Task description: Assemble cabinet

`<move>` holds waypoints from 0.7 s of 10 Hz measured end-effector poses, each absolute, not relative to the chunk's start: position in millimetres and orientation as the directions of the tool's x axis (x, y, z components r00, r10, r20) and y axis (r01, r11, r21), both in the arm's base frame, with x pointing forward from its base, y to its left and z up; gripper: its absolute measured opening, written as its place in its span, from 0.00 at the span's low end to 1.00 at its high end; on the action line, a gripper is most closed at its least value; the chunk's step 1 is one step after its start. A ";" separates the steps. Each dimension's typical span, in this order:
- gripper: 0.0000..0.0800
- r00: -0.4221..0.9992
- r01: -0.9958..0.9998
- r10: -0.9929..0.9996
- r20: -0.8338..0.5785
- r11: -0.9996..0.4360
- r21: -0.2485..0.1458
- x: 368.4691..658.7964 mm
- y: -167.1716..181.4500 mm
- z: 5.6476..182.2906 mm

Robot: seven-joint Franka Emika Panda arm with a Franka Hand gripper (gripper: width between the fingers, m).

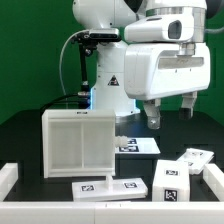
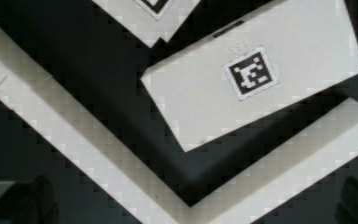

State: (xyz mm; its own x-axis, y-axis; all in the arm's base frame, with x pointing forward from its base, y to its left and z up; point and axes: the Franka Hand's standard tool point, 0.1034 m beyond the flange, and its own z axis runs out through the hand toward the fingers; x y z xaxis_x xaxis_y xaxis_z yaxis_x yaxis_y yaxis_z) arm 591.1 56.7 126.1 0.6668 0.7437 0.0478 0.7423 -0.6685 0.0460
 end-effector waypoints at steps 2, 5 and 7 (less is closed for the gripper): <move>1.00 0.667 0.742 0.744 0.048 -0.668 0.046 591.0 56.7 126.1; 1.00 0.730 0.679 0.681 0.058 -0.733 0.044 589.2 57.6 124.2; 1.00 0.842 0.533 0.534 0.069 -0.845 0.031 583.0 61.8 117.4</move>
Offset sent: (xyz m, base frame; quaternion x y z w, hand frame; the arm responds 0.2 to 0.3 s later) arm 0.0000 0.0000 0.0000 0.0000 0.0000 0.0000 1.0000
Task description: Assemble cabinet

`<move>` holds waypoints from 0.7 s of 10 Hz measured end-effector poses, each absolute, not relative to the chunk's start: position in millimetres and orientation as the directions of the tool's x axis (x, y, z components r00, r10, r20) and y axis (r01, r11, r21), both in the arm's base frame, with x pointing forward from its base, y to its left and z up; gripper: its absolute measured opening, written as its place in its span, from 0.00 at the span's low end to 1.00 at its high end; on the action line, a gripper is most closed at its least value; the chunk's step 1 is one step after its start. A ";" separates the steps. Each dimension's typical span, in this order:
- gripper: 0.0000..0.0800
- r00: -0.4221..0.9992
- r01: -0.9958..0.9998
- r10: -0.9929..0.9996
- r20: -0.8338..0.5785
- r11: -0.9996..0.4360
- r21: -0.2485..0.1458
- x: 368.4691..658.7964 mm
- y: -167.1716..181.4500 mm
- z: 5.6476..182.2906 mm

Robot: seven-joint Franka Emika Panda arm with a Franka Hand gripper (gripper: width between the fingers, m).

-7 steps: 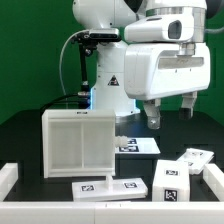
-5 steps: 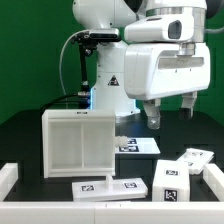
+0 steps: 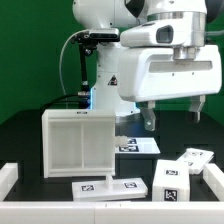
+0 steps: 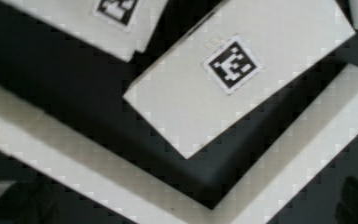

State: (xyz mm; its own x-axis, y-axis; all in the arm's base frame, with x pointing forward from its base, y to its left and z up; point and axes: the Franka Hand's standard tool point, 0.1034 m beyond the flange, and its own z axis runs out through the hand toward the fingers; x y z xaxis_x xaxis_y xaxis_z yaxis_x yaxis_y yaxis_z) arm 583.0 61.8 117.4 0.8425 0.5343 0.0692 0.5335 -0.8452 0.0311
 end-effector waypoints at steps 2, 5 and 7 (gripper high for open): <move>1.00 0.848 0.526 0.527 0.062 -0.850 0.026 583.1 56.6 115.3; 1.00 0.874 0.480 0.481 0.066 -0.877 0.023 582.0 57.9 112.1; 1.00 0.948 0.311 0.310 0.066 -0.950 -0.004 576.4 58.1 95.5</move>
Offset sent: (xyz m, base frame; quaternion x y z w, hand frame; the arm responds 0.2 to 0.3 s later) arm 0.0000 0.0000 0.0000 0.0000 0.0000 0.0000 1.0000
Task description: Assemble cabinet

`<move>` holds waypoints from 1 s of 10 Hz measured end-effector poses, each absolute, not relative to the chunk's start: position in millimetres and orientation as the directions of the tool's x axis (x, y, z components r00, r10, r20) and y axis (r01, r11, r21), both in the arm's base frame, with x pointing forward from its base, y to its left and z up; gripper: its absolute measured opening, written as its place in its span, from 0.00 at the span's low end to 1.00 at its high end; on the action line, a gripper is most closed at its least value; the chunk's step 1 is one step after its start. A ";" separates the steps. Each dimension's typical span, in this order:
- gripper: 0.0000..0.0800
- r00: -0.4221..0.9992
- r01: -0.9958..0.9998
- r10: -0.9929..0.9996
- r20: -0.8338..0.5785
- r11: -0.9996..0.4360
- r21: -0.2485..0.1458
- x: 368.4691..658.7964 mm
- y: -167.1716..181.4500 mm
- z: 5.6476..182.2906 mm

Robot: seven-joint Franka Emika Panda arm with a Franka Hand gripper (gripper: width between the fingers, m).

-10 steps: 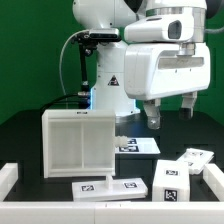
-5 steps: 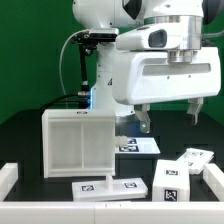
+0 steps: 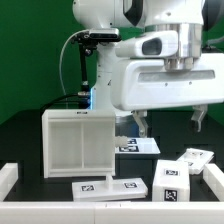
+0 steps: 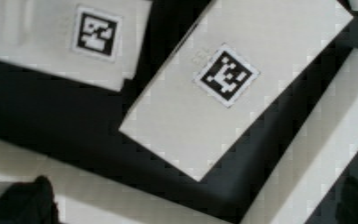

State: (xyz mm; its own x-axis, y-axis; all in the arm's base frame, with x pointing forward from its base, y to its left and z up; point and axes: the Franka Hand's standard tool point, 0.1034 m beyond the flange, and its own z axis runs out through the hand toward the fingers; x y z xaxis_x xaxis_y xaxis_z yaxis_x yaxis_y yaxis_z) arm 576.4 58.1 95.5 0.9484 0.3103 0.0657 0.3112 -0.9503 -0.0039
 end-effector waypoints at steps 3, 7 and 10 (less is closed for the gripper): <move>1.00 0.956 0.288 0.286 0.065 -0.958 -0.021 578.3 56.6 93.4; 1.00 0.964 0.265 0.264 0.041 -0.964 -0.026 573.8 49.4 77.1; 1.00 0.983 0.182 0.181 0.022 -0.983 -0.037 573.6 61.4 65.4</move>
Offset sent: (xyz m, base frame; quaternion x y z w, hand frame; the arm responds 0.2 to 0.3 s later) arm 0.0000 0.0000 0.0000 0.0000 0.0000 0.0000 1.0000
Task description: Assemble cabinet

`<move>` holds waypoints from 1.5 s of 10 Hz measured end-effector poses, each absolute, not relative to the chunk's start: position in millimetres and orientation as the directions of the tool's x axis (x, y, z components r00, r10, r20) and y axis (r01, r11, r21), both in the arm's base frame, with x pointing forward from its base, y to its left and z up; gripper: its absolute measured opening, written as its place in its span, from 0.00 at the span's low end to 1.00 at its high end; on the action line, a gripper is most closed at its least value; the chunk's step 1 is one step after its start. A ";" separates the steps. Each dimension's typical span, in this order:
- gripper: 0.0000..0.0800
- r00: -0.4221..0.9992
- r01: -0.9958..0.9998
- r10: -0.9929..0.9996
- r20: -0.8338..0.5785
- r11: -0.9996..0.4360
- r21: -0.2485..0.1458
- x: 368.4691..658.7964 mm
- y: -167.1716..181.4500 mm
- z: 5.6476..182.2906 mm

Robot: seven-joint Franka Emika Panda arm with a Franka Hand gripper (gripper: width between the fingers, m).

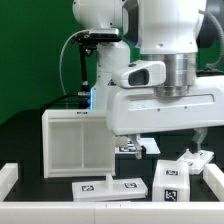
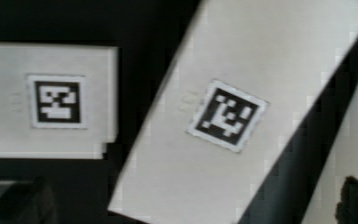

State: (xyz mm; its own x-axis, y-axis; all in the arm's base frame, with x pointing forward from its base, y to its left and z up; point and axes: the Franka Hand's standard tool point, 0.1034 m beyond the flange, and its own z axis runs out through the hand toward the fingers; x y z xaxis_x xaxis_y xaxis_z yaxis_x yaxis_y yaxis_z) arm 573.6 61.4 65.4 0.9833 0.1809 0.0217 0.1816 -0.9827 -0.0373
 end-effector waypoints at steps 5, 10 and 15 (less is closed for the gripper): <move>1.00 0.997 0.080 0.079 0.019 -0.996 -0.051 570.1 64.0 57.6; 1.00 0.999 -0.025 -0.027 0.023 -0.997 -0.079 565.1 66.6 24.6; 0.71 1.000 -0.023 -0.024 0.018 -0.997 -0.080 563.5 67.5 21.5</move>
Offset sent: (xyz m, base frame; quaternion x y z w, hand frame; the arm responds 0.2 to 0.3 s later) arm 0.0000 0.0000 0.0000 0.0000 0.0000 0.0000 1.0000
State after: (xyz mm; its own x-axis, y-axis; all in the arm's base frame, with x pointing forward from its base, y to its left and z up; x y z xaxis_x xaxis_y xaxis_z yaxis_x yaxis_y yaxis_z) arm 563.5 67.5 21.5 0.9995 -0.0244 0.0181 -0.0229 -0.9965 -0.0800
